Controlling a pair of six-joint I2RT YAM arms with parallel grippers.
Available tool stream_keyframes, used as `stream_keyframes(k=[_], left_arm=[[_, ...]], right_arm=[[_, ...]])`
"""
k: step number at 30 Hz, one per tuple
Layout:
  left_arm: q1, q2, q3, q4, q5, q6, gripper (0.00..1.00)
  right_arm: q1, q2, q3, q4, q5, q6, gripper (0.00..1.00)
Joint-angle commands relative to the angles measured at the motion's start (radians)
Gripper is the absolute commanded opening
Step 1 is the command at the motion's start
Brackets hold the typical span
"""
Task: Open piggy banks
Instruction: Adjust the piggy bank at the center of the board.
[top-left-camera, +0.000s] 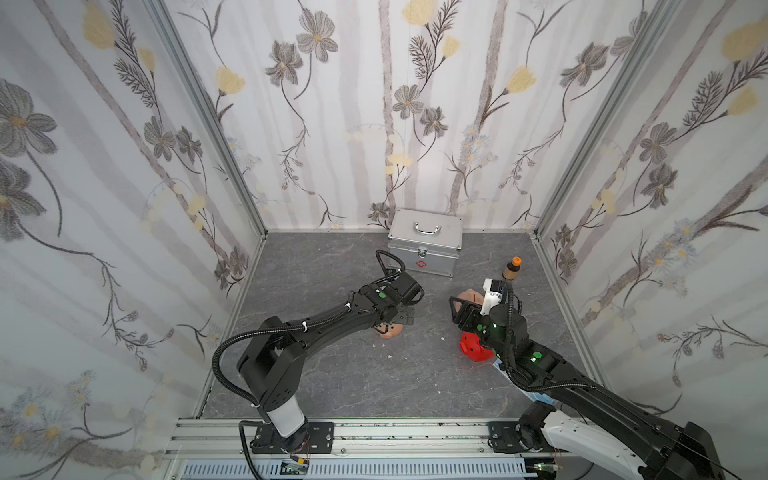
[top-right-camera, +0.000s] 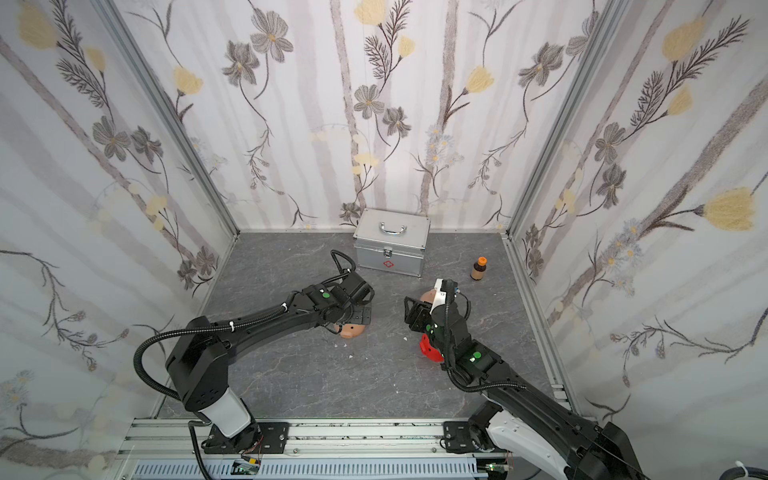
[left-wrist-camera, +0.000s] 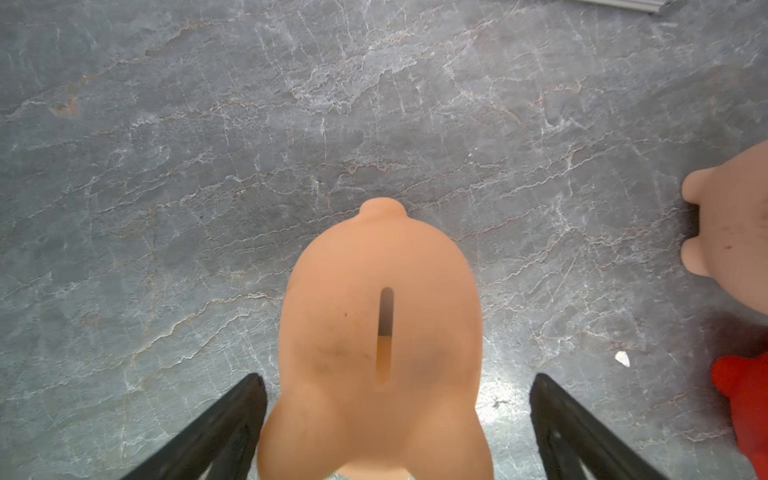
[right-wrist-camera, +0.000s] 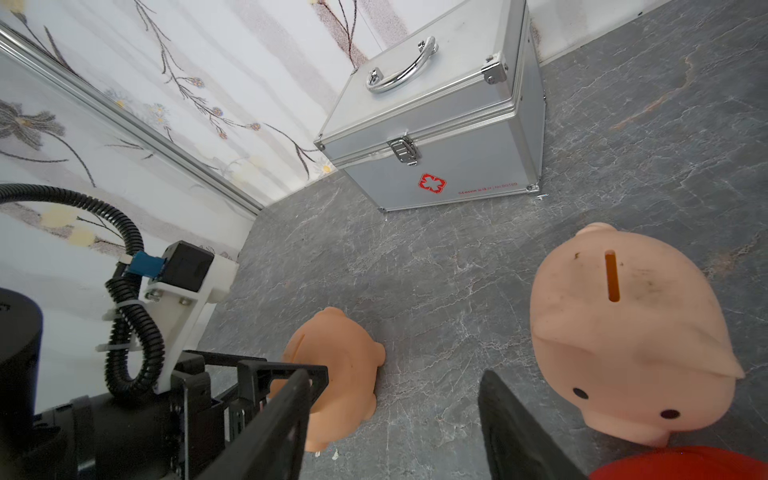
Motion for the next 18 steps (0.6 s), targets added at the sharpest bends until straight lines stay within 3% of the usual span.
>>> stream_keyframes(k=[1,12,18], left_arm=[[-0.002,0.006,0.003,-0.042,0.006,0.002,1.0],[-0.004,0.028,0.002,-0.056,0.021,0.011,1.0],[-0.006,0.045,0.016,-0.067,0.022,0.021,0.92]], right_arm=[[-0.001,0.007,-0.001,0.001,0.015,-0.002,0.65],[-0.002,0.031,-0.004,0.019,-0.009,0.01,0.65],[-0.003,0.037,-0.004,0.021,-0.009,0.013,0.65]])
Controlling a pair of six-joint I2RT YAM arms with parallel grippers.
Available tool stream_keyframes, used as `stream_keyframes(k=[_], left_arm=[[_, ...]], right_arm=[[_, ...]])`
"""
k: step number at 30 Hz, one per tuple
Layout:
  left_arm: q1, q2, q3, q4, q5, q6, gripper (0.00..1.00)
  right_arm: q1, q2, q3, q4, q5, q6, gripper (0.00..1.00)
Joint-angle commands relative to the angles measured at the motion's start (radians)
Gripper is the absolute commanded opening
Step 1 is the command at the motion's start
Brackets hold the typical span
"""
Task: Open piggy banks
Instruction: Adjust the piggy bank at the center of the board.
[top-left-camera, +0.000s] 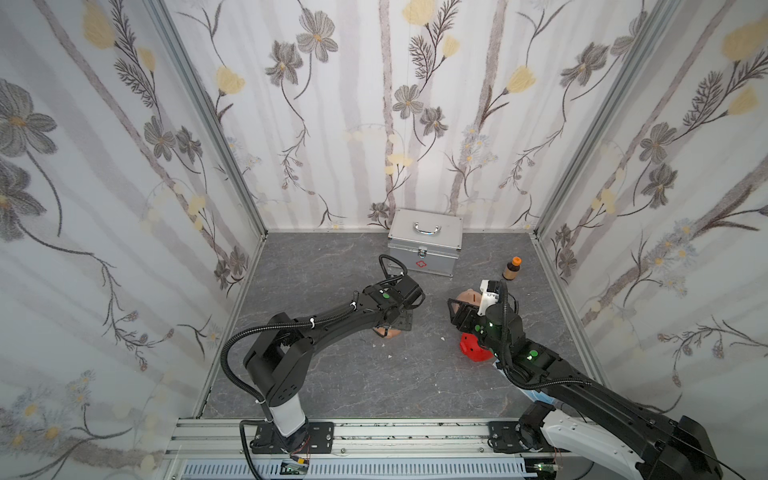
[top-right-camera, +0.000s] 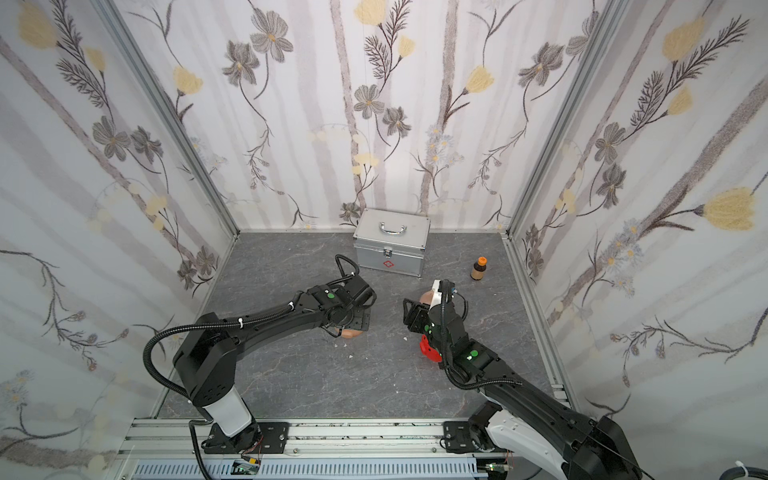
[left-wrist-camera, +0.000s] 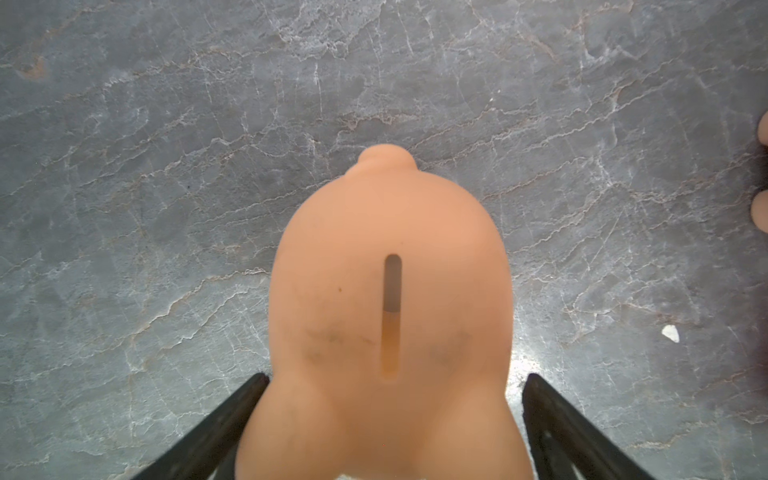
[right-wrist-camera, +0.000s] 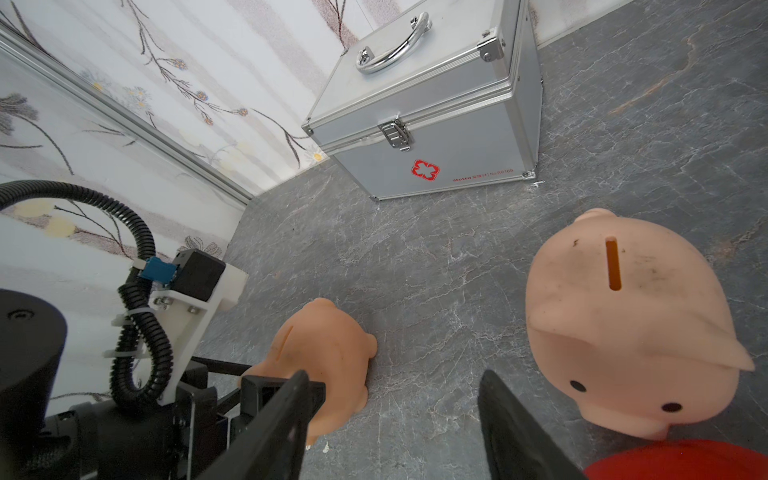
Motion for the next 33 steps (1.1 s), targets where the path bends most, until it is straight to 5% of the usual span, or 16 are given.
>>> stream_keyframes(k=[1,9,17,33], left_arm=[[-0.004,0.005,0.009,-0.021,-0.007,0.002,0.91],[-0.005,0.006,0.01,-0.015,0.002,0.003,0.87],[0.024,-0.062,-0.069,0.138,0.153,0.002,0.86],[0.18,-0.251,-0.573,0.928,0.637,-0.191,0.88]], right_arm=[[0.0,0.004,0.001,0.019,-0.002,0.013,0.65],[-0.001,0.002,-0.003,0.018,0.004,0.008,0.64],[-0.001,0.014,-0.022,0.033,-0.008,-0.011,0.63],[0.001,0.183,0.005,0.155,-0.228,-0.078,0.64]])
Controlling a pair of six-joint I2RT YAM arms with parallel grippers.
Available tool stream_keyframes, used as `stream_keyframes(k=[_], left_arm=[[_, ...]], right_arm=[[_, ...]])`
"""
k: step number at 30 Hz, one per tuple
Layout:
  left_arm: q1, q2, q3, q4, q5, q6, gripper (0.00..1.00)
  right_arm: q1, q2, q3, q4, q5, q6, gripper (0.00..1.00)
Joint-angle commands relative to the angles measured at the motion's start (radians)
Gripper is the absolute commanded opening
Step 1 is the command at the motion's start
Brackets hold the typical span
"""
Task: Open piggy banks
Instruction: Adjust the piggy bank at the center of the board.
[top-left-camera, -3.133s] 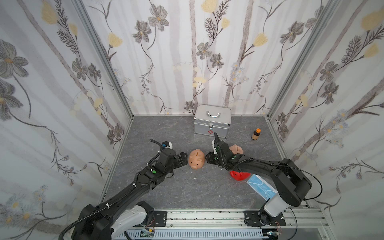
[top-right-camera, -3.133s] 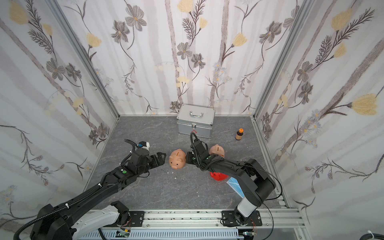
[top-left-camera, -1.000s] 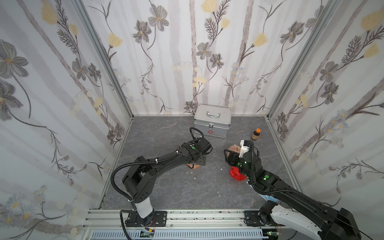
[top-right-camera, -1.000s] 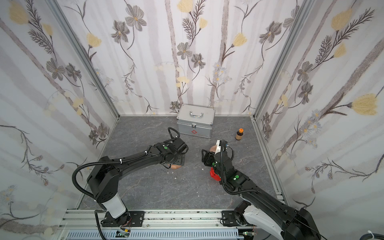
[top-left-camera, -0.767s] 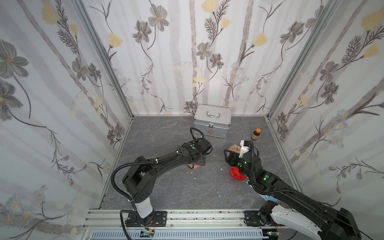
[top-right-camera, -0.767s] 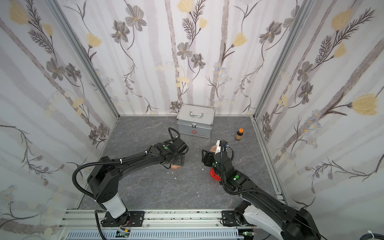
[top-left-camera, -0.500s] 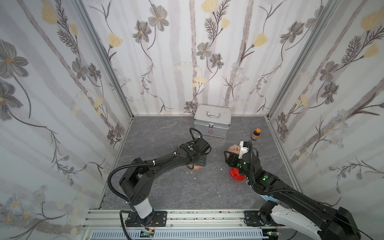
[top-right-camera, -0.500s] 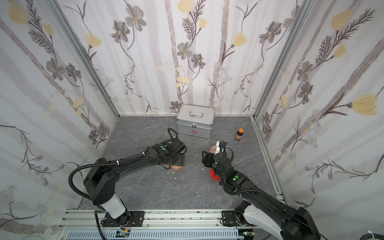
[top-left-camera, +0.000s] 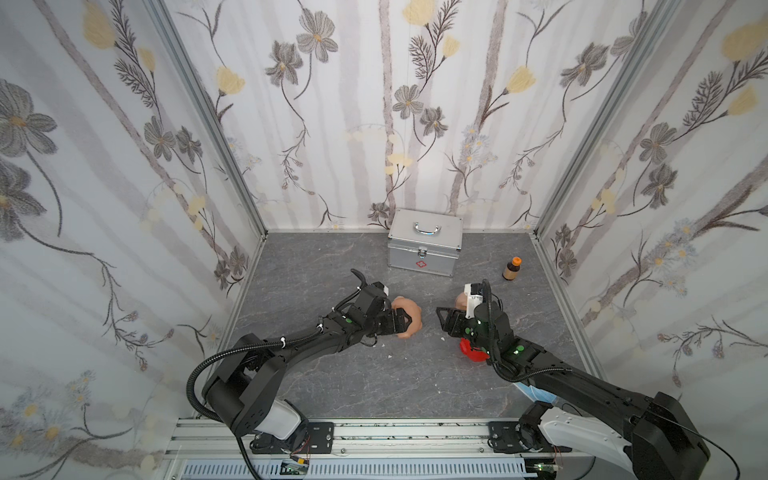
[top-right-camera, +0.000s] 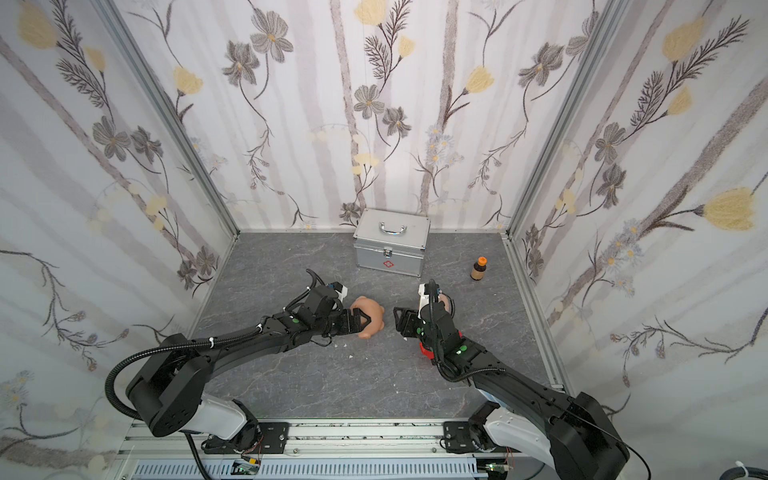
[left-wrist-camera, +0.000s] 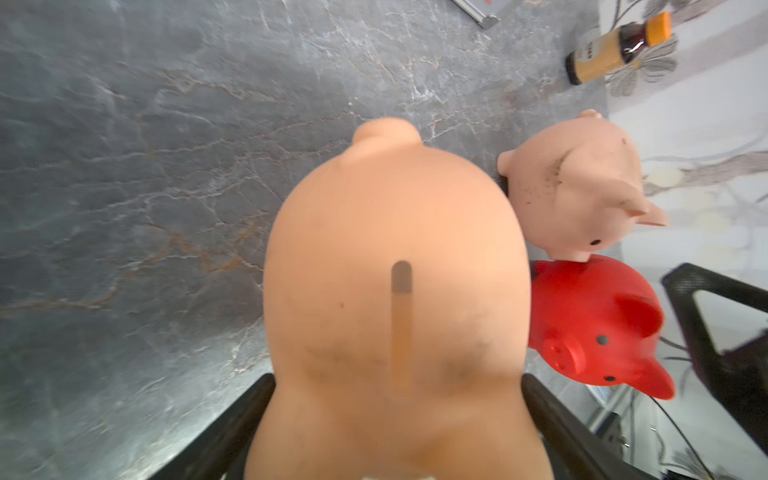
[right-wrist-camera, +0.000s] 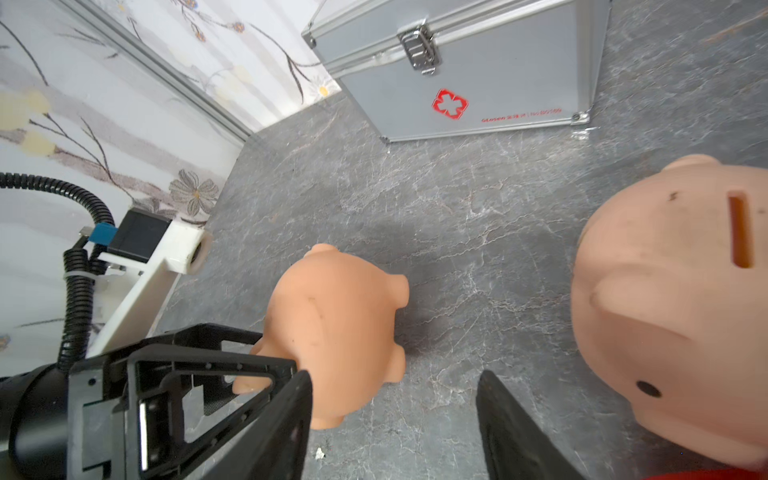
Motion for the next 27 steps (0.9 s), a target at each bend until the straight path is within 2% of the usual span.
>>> stream_keyframes(k=[1,7,10,13,17,27], left_arm=[[0.023,-0.006,-0.073,0.21,0.13,-0.088,0.88],[0.055,-0.005,-0.164,0.301,0.148,-0.115,0.88],[0.069,-0.003,-0.201,0.33,0.152,-0.125,0.88],[0.082,-0.008,-0.218,0.338,0.156,-0.126,0.92],[0.094,-0.032,-0.236,0.329,0.146,-0.124,1.0],[0.12,-0.156,-0.261,0.206,0.06,-0.078,1.0]], right_arm=[[0.003,0.046,0.028,0.075,-0.088,-0.017,0.64],[0.017,0.152,0.085,0.077,-0.13,-0.024,0.64],[0.041,0.205,0.131,0.039,-0.092,-0.024,0.62],[0.058,0.251,0.179,-0.012,-0.031,-0.002,0.6],[0.059,0.288,0.213,-0.046,0.02,0.019,0.58],[0.058,0.346,0.332,-0.08,0.004,-0.042,0.57]])
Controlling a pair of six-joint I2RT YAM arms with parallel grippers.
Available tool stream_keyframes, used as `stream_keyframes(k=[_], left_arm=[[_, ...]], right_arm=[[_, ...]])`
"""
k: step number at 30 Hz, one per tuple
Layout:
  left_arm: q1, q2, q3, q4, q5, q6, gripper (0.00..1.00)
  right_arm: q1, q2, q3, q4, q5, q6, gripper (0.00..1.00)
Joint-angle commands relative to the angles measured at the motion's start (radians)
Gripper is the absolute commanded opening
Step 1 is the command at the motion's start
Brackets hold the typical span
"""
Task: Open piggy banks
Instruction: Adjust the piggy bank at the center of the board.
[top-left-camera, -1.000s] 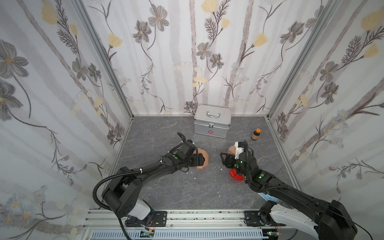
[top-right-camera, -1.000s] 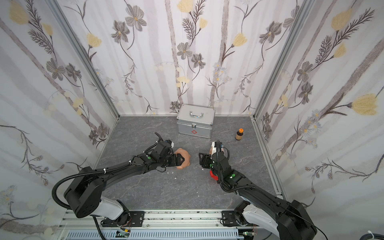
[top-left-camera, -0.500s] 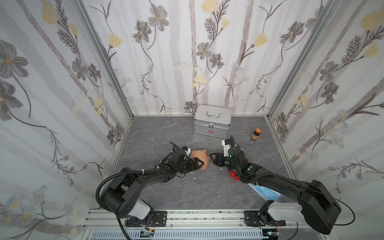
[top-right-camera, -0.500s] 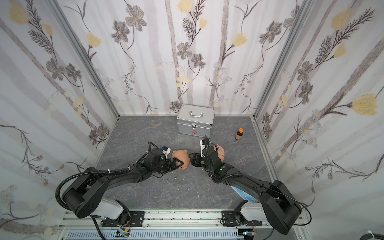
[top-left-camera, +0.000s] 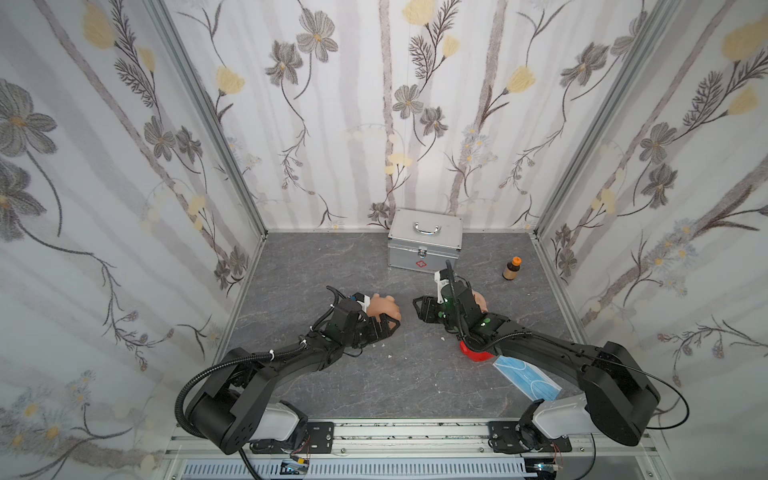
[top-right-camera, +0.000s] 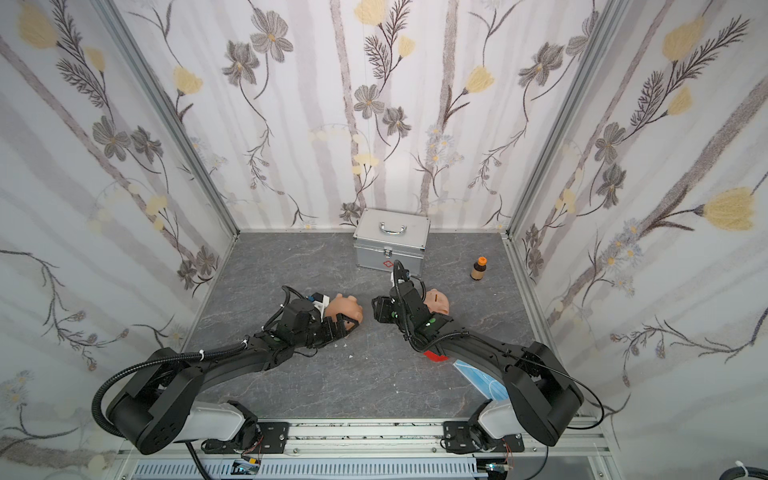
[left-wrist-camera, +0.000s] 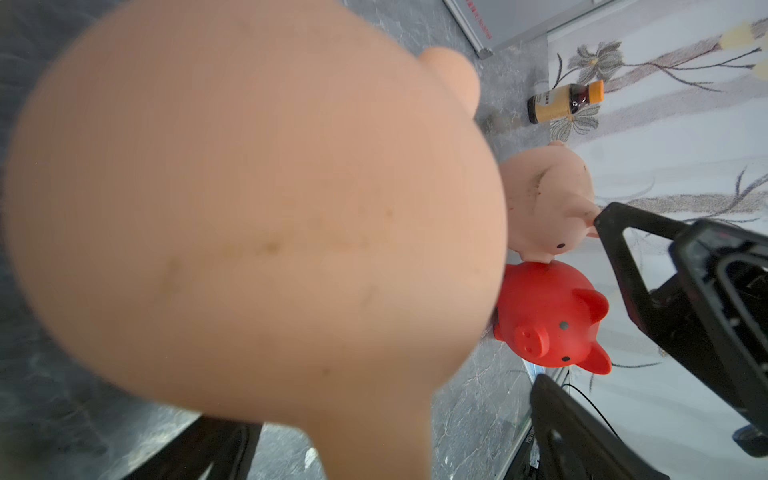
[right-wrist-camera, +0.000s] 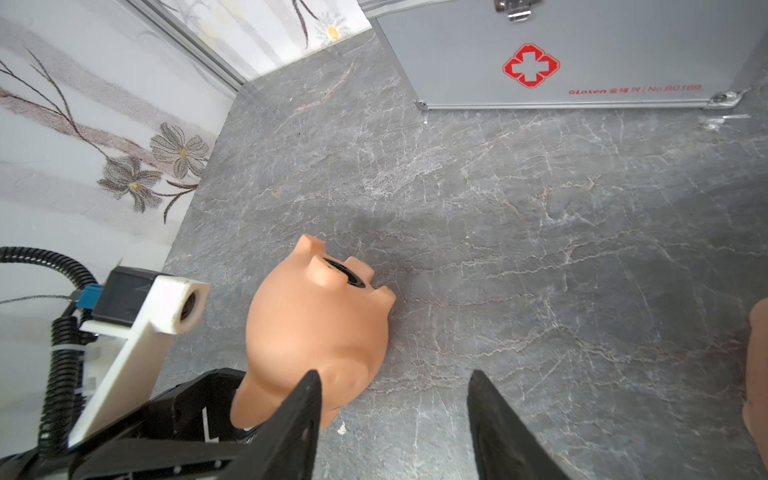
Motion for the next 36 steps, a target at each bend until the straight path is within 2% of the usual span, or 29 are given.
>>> stream_keyframes(k=[1,8,14,19,36], left_arm=[[0.005,-0.046,-0.01,-0.056,-0.058,0.032,1.0],[0.021,-0.144,-0.032,-0.116,-0.125,0.05,0.94],[0.022,-0.147,-0.015,-0.104,-0.119,0.05,0.88],[0.024,-0.136,-0.003,-0.101,-0.126,0.047,0.82],[0.024,-0.12,-0.01,-0.096,-0.144,0.039,0.77]], right_arm=[[0.001,0.043,0.052,-0.02,0.021,-0.045,0.57],[-0.004,0.19,0.226,-0.132,0.04,-0.089,0.53],[-0.024,0.326,0.392,-0.226,0.052,-0.095,0.49],[-0.035,0.426,0.522,-0.269,-0.002,-0.132,0.48],[-0.02,0.652,0.85,-0.46,-0.124,-0.248,0.5]])
